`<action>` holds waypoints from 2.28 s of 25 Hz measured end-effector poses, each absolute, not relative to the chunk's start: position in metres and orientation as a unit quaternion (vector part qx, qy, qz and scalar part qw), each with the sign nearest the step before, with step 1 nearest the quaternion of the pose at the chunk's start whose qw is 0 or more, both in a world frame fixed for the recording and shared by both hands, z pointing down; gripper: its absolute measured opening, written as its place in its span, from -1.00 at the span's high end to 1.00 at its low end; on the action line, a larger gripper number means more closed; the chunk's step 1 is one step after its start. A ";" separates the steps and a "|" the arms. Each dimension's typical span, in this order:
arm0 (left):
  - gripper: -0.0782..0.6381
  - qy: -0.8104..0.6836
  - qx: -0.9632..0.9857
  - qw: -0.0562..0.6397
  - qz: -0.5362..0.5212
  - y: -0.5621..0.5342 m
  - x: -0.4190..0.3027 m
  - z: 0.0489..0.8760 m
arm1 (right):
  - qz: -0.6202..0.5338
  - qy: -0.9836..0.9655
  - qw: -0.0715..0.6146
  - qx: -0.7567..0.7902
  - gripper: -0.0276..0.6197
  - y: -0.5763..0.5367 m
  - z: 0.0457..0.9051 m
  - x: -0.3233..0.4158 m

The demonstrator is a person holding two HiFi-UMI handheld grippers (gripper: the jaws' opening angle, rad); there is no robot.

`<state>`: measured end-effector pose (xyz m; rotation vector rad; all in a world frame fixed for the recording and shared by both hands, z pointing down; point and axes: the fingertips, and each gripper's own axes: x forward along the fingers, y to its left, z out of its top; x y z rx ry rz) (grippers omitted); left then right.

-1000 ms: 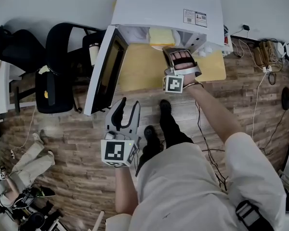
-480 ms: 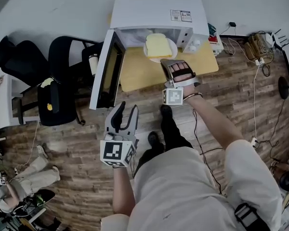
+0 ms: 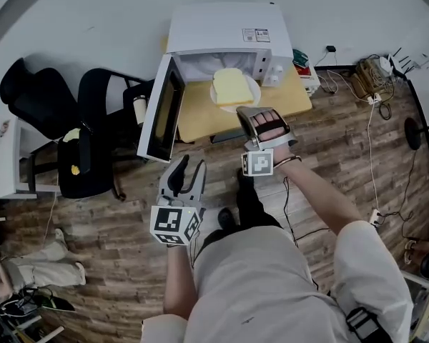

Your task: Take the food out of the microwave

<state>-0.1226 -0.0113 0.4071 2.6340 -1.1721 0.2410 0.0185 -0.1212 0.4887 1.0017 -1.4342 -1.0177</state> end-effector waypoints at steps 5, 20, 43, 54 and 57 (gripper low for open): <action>0.37 -0.393 0.909 0.117 0.070 -0.001 -0.120 0.396 | -0.436 -0.599 0.518 0.428 0.88 -0.099 0.448 0.011; 0.53 -0.370 0.922 0.100 0.052 0.009 -0.113 0.370 | -0.438 -0.604 0.500 0.439 0.88 -0.052 0.373 -0.017; 0.75 -0.353 0.929 0.088 0.067 0.029 -0.094 0.366 | -0.440 -0.607 0.492 0.443 0.88 -0.041 0.358 -0.025; 0.75 -0.349 0.930 0.088 0.068 0.038 -0.087 0.368 | -0.443 -0.604 0.491 0.445 0.88 -0.035 0.362 -0.020; 0.75 -0.349 0.930 0.089 0.067 0.038 -0.088 0.369 | -0.444 -0.603 0.492 0.443 0.88 -0.035 0.363 -0.021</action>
